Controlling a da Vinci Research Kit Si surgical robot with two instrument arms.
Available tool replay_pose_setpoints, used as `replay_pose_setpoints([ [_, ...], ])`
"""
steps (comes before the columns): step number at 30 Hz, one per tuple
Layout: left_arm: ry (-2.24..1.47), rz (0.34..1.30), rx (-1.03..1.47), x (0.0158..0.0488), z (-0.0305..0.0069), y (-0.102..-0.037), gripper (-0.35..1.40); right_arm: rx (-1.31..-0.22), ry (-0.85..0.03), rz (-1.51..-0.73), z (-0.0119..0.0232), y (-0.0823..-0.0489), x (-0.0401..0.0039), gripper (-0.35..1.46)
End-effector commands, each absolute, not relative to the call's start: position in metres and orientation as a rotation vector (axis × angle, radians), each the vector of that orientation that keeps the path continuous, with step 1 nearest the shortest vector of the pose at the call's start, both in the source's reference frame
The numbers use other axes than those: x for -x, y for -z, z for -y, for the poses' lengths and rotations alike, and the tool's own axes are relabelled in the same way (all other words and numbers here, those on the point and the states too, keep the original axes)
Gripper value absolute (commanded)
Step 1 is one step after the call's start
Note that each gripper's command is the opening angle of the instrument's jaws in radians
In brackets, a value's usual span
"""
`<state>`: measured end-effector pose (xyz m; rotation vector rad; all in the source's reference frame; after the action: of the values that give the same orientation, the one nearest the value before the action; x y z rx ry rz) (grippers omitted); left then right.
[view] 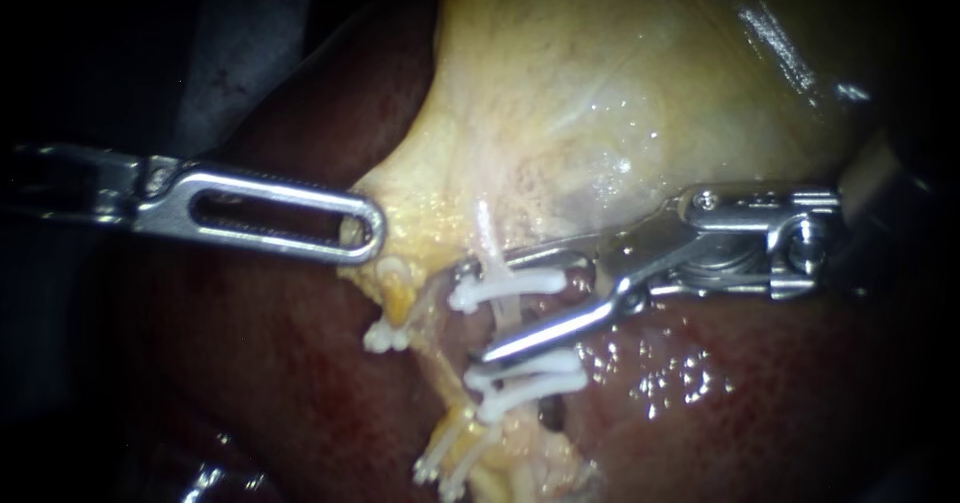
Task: Going back third clip right tube
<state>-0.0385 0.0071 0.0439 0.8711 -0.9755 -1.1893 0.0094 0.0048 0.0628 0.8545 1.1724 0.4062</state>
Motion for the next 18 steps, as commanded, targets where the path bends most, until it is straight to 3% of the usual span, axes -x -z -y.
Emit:
replay_pose_setpoints([
  [1,1.189,0.975,-0.871,0.0385,-0.0071,-0.0439,-0.35,-0.846,-0.401,-1.176,-0.0049,-0.0626,-0.0092,0.53],
  [18,1.189,0.975,-0.872,0.0385,-0.0072,-0.0440,-0.35,-0.797,-0.378,-1.197,-0.0060,-0.0620,-0.0069,0.53],
])
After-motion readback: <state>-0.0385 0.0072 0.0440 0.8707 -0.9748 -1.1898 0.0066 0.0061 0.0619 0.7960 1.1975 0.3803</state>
